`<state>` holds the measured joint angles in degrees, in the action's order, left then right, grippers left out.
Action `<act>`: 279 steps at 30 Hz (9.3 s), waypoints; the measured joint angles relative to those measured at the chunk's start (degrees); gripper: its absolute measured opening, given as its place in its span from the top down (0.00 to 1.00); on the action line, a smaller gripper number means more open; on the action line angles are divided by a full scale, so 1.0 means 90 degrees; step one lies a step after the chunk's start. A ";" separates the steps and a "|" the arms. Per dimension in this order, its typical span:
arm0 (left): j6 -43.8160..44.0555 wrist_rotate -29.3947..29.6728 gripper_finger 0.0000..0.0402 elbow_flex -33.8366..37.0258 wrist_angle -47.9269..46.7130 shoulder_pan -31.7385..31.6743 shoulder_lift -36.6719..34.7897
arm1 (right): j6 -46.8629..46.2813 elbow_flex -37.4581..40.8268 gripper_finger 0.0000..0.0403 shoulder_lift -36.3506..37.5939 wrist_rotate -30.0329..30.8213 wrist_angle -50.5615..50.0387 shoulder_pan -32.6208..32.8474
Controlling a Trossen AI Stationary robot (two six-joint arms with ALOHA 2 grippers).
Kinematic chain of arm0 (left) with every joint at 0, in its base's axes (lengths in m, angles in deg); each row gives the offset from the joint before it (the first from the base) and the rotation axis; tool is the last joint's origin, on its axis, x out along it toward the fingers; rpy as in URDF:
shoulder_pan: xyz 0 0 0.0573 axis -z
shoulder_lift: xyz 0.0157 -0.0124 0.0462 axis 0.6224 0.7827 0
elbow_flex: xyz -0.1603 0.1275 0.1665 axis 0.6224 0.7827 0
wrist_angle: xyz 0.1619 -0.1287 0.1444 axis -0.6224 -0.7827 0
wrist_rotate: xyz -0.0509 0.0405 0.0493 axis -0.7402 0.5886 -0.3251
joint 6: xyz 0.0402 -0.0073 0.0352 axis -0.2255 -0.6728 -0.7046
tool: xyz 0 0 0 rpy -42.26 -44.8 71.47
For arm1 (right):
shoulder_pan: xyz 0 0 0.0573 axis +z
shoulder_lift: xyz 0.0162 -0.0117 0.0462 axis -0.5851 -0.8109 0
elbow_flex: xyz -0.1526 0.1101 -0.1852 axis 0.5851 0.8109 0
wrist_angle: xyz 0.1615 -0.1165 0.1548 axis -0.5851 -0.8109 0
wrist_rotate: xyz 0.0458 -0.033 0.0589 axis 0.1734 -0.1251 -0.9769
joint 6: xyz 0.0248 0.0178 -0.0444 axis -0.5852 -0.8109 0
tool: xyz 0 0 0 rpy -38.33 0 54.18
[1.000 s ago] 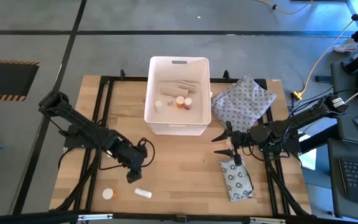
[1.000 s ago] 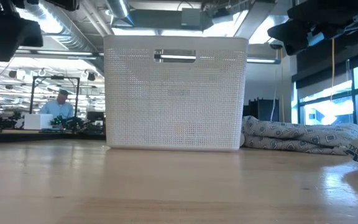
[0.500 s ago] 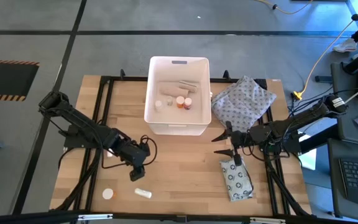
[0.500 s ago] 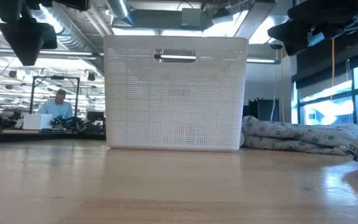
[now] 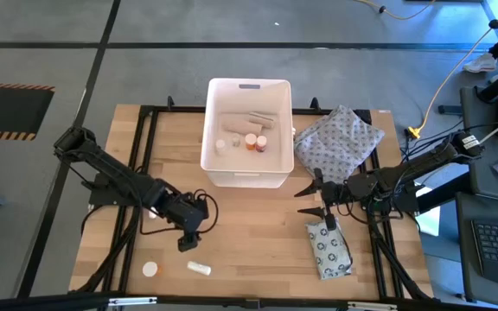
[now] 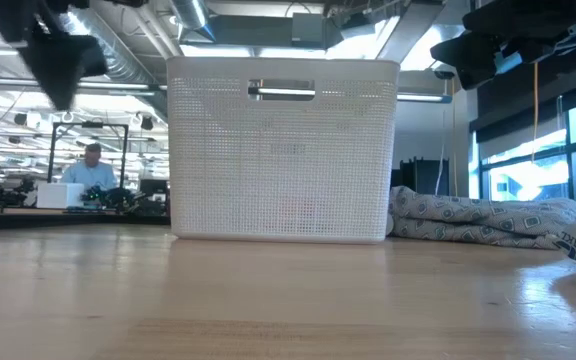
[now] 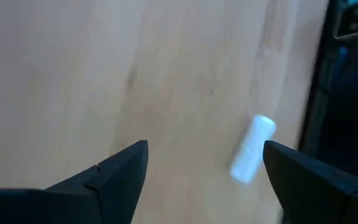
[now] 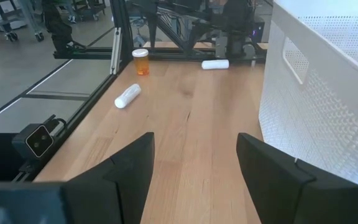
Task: Pick & place medical supplies in basket/bin
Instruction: Put the orange pill bottle into the white bin, then put the white pill bottle into the white bin
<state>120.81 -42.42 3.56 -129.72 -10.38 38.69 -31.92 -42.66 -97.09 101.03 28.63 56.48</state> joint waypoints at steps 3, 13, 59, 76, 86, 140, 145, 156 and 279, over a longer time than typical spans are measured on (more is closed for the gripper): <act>0.0396 -0.0079 0.23 0.0000 0.0003 0.0170 -0.0002 | 0.0000 0.0000 0.43 0.0000 0.0000 -0.0002 0.0000; 0.1981 0.1092 0.23 -0.0195 -0.0994 0.1737 -0.0007 | -0.0234 0.0000 0.43 -0.0002 -0.0001 -0.0005 0.0000; 0.9482 0.0451 0.23 -0.1715 -0.2349 0.4080 0.2244 | -0.0501 -0.0002 0.43 -0.0617 0.0171 0.0245 -0.0243; 0.9101 0.0063 0.23 -0.1308 -0.2045 0.4065 0.2247 | -0.0501 -0.0002 0.43 -0.0617 0.0167 0.0240 -0.0243; 0.8935 0.0117 0.23 -0.0901 -0.1435 0.4071 0.2251 | -0.0503 -0.0002 0.43 -0.0617 0.0167 0.0240 -0.0243; 0.8590 -0.0053 0.41 -0.0889 -0.1310 0.4068 0.2249 | -0.0481 -0.0002 0.43 -0.0617 0.0162 0.0236 -0.0242; 0.8523 -0.0055 0.47 -0.0891 -0.1303 0.4068 0.2249 | -0.0481 -0.0002 0.43 -0.0617 0.0164 0.0236 -0.0243; 0.7518 0.1343 0.48 -0.0891 -0.1300 0.3851 0.1385 | -0.0478 -0.0002 0.43 -0.0617 0.0163 0.0238 -0.0243; -0.5774 0.0282 0.43 -0.8042 -0.3690 -0.5579 0.2852 | -0.1014 -0.0560 0.43 -0.0006 0.0192 -0.2191 -0.0404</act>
<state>68.85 -39.87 -68.82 -162.93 -60.59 64.36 -41.05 -47.70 -97.14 102.76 8.91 52.84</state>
